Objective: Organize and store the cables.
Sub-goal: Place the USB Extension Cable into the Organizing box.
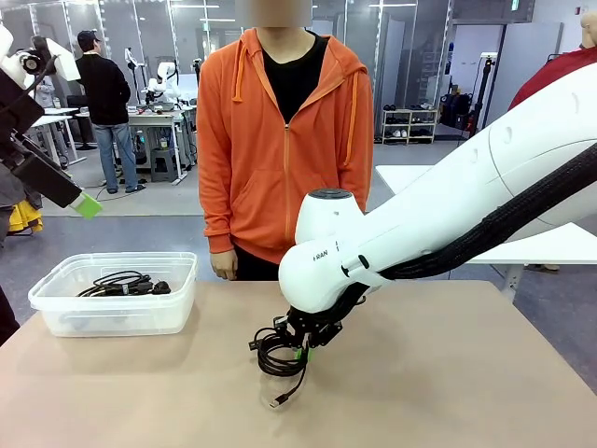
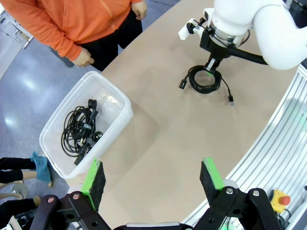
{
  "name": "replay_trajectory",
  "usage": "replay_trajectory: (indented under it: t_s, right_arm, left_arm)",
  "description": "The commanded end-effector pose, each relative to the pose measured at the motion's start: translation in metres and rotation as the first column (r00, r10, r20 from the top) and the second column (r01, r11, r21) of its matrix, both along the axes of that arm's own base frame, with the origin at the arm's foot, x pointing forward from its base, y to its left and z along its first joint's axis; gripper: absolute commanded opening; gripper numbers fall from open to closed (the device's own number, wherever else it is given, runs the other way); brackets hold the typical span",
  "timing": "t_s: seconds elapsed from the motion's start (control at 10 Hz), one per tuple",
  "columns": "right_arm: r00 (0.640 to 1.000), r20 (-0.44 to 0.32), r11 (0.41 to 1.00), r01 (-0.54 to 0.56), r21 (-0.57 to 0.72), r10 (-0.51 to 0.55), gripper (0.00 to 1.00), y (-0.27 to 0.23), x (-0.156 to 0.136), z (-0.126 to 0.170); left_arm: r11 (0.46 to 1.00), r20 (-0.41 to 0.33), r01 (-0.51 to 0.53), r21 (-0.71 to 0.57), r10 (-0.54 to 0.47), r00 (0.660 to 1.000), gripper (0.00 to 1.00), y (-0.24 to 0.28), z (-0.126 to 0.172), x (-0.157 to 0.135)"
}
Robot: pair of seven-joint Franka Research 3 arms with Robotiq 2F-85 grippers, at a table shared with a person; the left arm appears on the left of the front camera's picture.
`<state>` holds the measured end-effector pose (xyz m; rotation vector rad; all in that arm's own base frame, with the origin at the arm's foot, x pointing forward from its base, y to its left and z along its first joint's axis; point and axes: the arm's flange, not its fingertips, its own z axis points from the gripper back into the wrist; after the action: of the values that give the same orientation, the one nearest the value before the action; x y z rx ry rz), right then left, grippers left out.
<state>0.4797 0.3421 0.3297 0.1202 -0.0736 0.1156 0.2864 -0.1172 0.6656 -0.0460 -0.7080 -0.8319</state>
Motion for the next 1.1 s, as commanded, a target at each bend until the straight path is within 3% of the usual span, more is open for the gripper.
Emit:
replay_trajectory:
  t_s: [0.0, 0.3, 0.4, 0.9, 1.0]
  right_arm:
    - [0.998, 0.015, 0.998, 0.053, -0.016, -0.053, 0.25, 0.0081, 0.0010, -0.0016]
    - [0.999, 0.005, 0.999, 0.053, -0.013, -0.053, 0.92, 0.0081, 0.0001, -0.0024]
    - [0.998, 0.005, 0.998, 0.056, -0.013, -0.056, 1.00, 0.0070, 0.0003, -0.0024]
    - [0.999, 0.004, 0.999, 0.045, -0.026, -0.045, 1.00, 0.0007, 0.0020, 0.0011]
    - [1.000, 0.018, 0.999, 0.000, -0.044, 0.001, 1.00, -0.0012, 0.0026, 0.0001]
  left_arm:
    - [1.000, -0.006, -0.013, 0.012, 0.013, 1.000, 1.00, -0.0009, 0.0040, 0.0001]
    - [1.000, -0.006, -0.013, 0.012, 0.013, 1.000, 1.00, -0.0009, 0.0040, 0.0001]
    - [1.000, -0.006, -0.013, 0.012, 0.013, 1.000, 1.00, -0.0009, 0.0040, 0.0001]
    - [1.000, -0.006, -0.013, 0.012, 0.013, 1.000, 1.00, -0.0009, 0.0040, 0.0001]
    - [1.000, -0.006, -0.013, 0.012, 0.013, 1.000, 1.00, -0.0009, 0.0040, 0.0001]
